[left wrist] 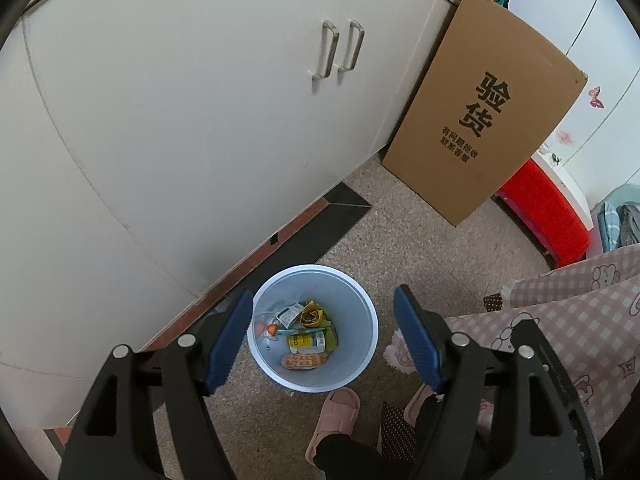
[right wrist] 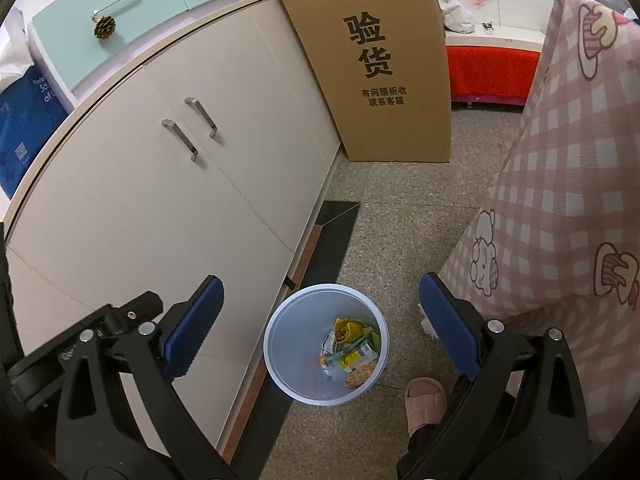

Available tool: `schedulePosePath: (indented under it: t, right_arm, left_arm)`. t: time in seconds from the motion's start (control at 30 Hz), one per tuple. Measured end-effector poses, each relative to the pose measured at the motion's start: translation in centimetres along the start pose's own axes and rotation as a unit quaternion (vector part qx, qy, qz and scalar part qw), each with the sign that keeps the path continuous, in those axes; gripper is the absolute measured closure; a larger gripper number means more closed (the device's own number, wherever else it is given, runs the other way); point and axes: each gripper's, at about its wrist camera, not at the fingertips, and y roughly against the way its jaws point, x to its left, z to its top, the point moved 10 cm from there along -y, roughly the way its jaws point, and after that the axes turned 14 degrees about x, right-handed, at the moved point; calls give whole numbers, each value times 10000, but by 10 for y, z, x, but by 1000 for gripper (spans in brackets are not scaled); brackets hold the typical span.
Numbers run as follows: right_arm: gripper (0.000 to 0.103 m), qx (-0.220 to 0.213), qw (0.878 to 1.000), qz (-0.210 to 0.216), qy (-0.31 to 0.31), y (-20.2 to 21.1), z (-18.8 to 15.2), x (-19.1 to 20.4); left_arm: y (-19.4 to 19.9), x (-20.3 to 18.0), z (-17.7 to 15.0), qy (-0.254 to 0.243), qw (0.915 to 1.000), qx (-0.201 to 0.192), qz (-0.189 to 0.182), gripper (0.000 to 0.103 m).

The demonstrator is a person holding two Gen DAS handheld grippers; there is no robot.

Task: Collect trash
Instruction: 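Open both tools to drop the bag and tube into the wastebasket, then move both tools back toward the table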

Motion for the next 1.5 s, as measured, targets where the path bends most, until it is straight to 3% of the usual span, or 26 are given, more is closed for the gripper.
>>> schedulePosePath:
  t: [0.27, 0.4, 0.67, 0.83, 0.93, 1.07, 1.17, 1.3, 1.5]
  right_arm:
    - [7, 7, 9991, 320, 279, 21, 0, 14]
    - [7, -185, 9974, 549, 437, 71, 8, 25]
    - [7, -986, 9912, 372, 804, 188, 29, 14]
    - [7, -1325, 9891, 51, 646, 251, 38, -43]
    - [7, -1493, 9879, -222, 352, 286, 41, -98]
    - [7, -1715, 9826, -712, -70, 329, 36, -177]
    - [7, -1767, 9780, -1011, -452, 352, 29, -237]
    - [8, -1613, 9738, -1382, -815, 362, 26, -302]
    - [29, -1124, 9735, -1721, -1006, 331, 35, -351]
  left_arm:
    - [45, 1, -6, 62, 9994, -332, -68, 30]
    - [92, -12, -10, 12, 9970, -735, -222, 27]
    - [175, -62, -24, -259, 9886, -1361, -588, 21]
    - [206, -134, -42, -795, 9824, -1435, -896, 21]
    - [217, -191, -62, -1316, 9754, -1368, -1125, 21]
    - [223, -270, -94, -2027, 9620, -1291, -1295, 21]
    - [223, -329, -123, -2660, 9459, -1262, -1361, 21]
    - [208, -391, -152, -3125, 9336, -963, -1463, 21]
    - [183, -443, -164, -3129, 9373, -643, -1390, 21]
